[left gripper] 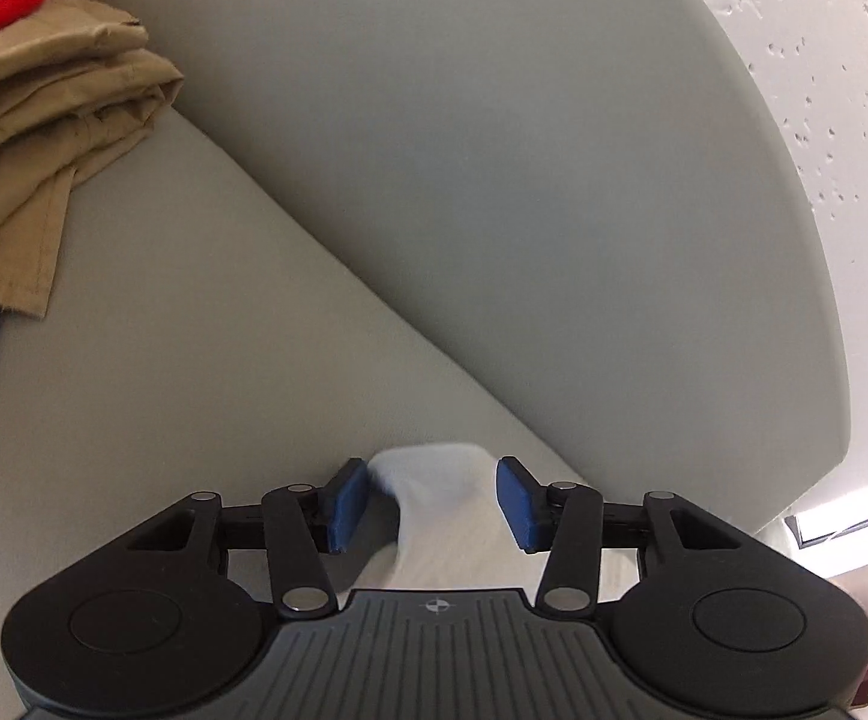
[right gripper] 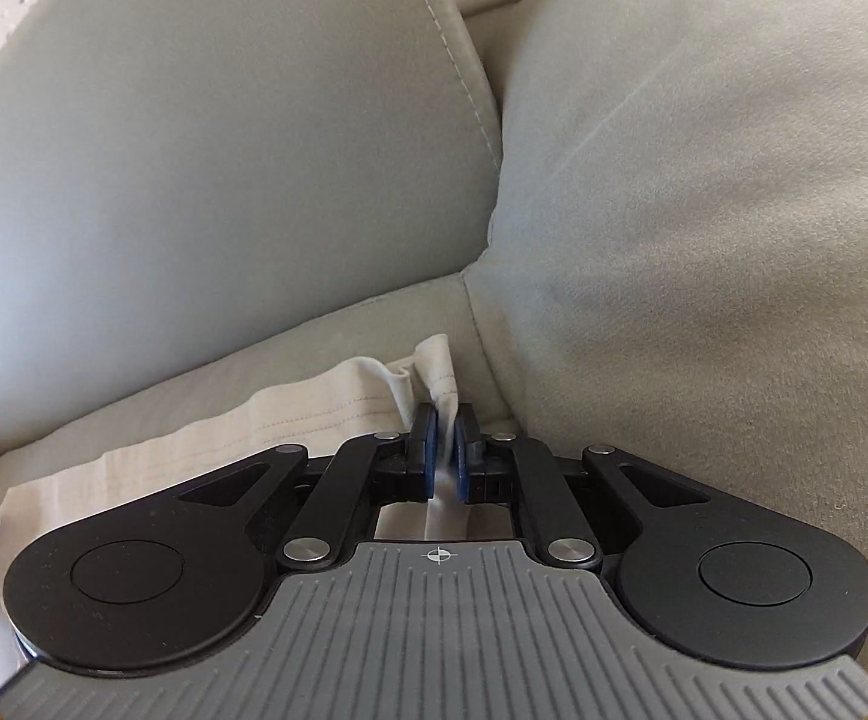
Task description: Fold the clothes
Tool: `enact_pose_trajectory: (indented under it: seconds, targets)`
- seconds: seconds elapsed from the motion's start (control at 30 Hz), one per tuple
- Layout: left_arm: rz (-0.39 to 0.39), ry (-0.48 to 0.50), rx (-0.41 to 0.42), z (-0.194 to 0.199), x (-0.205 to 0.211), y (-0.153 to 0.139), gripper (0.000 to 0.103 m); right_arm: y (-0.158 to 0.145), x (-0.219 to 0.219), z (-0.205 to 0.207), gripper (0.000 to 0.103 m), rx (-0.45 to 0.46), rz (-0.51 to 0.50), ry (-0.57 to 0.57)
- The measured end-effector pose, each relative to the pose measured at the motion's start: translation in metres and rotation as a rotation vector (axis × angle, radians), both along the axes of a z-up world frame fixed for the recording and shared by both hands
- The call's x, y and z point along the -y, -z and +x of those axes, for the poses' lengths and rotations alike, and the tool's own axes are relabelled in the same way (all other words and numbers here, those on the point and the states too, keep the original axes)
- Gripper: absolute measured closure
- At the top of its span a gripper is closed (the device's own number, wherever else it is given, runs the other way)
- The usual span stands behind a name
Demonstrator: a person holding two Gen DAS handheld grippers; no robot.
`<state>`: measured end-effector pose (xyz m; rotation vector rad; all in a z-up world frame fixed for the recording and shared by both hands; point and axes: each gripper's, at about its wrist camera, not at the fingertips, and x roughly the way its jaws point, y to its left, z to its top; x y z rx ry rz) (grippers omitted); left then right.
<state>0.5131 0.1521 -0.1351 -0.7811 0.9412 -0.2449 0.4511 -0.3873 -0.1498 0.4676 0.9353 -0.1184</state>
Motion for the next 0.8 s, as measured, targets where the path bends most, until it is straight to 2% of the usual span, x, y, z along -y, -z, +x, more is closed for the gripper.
enact_pose_trajectory:
  seconds: [0.03, 0.1, 0.13, 0.17, 0.27, 0.33, 0.37, 0.43, 0.47, 0.53, 0.6, 0.63, 0.7, 0.73, 0.77, 0.8]
  targets:
    - [-0.026, 0.041, -0.027, 0.006, 0.001, 0.003, 0.059, 0.001, 0.0, 0.0, 0.093, 0.0, 0.004, -0.003]
    - [-0.046, 0.093, -0.076, 0.015, 0.006, 0.009, 0.071, 0.002, 0.001, 0.001, 0.093, -0.001, 0.014, -0.005]
    - [-0.044, 0.091, -0.082, 0.017, 0.008, 0.011, 0.081, 0.002, 0.002, 0.001, 0.093, -0.001, 0.018, -0.007]
    - [-0.049, 0.075, -0.084, 0.018, 0.008, 0.012, 0.09, 0.003, 0.002, 0.001, 0.093, -0.001, 0.024, -0.005]
    - [-0.082, -0.028, -0.044, 0.016, 0.001, 0.012, 0.099, 0.004, 0.003, 0.001, 0.093, 0.0, 0.04, 0.004]
    - [-0.063, -0.048, 0.0, 0.013, 0.0, 0.008, 0.1, 0.004, 0.005, -0.001, 0.092, 0.008, 0.068, 0.031]
    - [-0.027, -0.043, 0.024, 0.011, 0.002, 0.003, 0.1, 0.003, 0.006, -0.003, 0.092, 0.014, 0.087, 0.05]
    - [0.073, -0.034, 0.078, 0.007, 0.007, -0.007, 0.1, 0.001, 0.006, -0.01, 0.092, 0.051, 0.092, 0.086]
    - [0.146, -0.028, 0.112, 0.005, 0.012, -0.013, 0.1, -0.001, 0.006, -0.013, 0.098, 0.07, 0.094, 0.103]
    - [0.324, -0.023, 0.192, 0.002, 0.023, -0.027, 0.103, -0.007, -0.003, -0.018, 0.101, 0.134, -0.005, 0.085]
    - [0.414, -0.054, 0.209, 0.006, 0.026, -0.032, 0.103, -0.013, -0.015, -0.023, 0.101, 0.19, -0.093, 0.086]
    - [0.436, -0.069, 0.2, 0.008, 0.026, -0.033, 0.103, -0.014, -0.02, -0.024, 0.101, 0.201, -0.115, 0.094]
    - [0.413, -0.08, 0.154, 0.013, 0.02, -0.028, 0.102, -0.012, -0.029, -0.021, 0.101, 0.196, -0.16, 0.101]
    - [0.381, -0.084, 0.129, 0.014, 0.015, -0.024, 0.091, -0.007, -0.03, -0.019, 0.101, 0.173, -0.159, 0.106]
    - [0.349, -0.087, 0.103, 0.015, 0.009, -0.02, 0.074, -0.003, -0.032, -0.016, 0.101, 0.151, -0.157, 0.111]
    - [0.317, -0.091, 0.078, 0.015, 0.003, -0.016, 0.071, 0.001, -0.028, -0.016, 0.101, 0.14, -0.119, 0.127]
